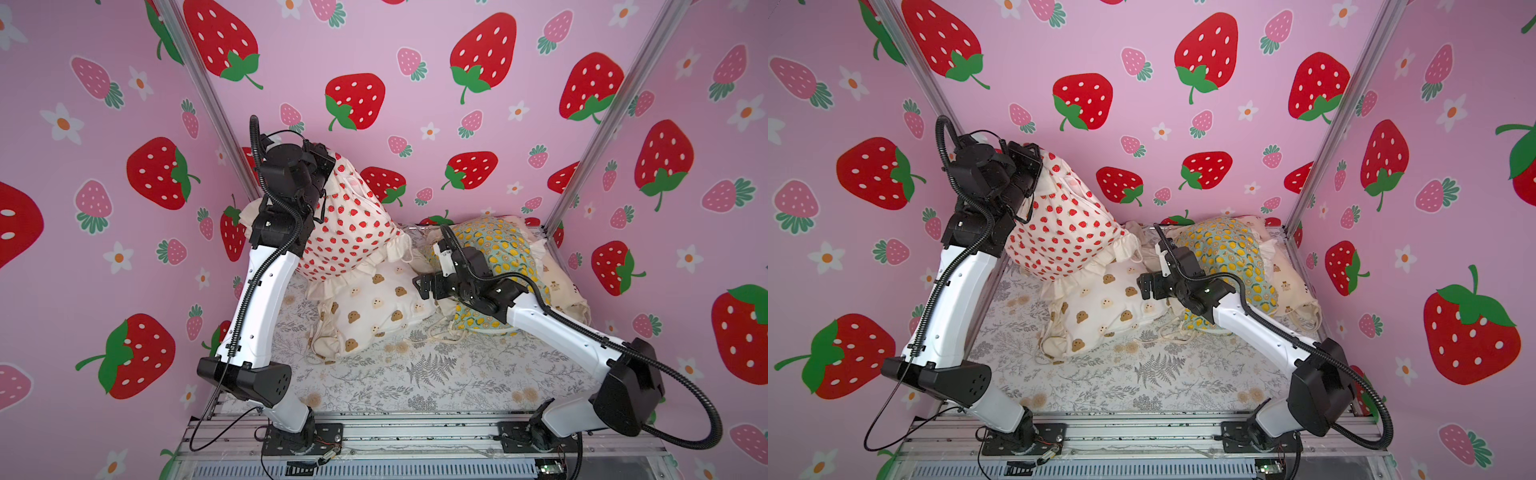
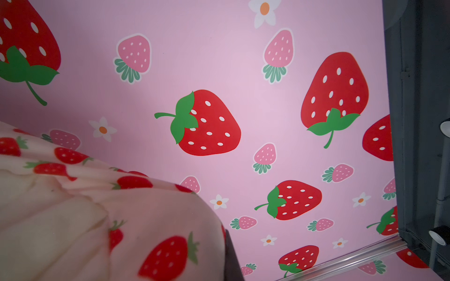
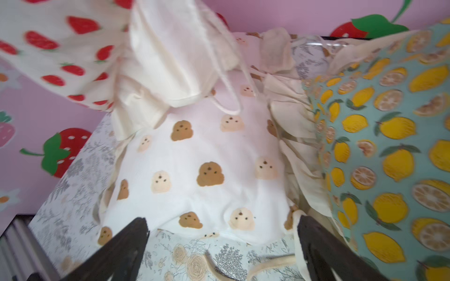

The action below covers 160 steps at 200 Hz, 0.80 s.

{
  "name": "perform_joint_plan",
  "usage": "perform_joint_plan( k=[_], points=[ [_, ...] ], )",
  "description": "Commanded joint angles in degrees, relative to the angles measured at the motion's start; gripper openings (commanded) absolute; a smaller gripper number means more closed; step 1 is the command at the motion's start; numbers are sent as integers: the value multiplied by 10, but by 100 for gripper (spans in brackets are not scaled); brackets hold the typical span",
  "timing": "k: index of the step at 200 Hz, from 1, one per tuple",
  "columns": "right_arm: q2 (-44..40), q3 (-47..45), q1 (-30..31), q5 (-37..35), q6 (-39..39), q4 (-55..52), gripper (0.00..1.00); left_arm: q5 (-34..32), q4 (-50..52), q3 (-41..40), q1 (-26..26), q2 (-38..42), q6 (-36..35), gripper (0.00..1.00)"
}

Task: Zip up pillowcases
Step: Place the pillowcase on the pillowcase.

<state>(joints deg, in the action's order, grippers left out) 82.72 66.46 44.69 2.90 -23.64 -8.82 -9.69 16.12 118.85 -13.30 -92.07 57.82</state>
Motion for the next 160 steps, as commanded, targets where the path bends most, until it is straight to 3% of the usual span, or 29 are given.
perform_joint_plan(
  k=[1,17,52,118,142,160],
  points=[
    [-22,-25,-21,76,111,123,100,11,-48,-1,-1,38,3,0],
    [-9,10,-26,101,180,119,100,10,-46,-21,0,53,1,0],
    [41,64,-39,154,240,191,100,27,-40,-43,2,77,0,0],
    [131,161,-30,266,265,233,100,64,-21,-77,4,103,9,0],
    [160,183,-2,264,280,220,100,61,-24,-97,6,119,9,0],
    [192,223,8,256,282,191,92,65,-21,-100,8,127,10,0]
  ],
)
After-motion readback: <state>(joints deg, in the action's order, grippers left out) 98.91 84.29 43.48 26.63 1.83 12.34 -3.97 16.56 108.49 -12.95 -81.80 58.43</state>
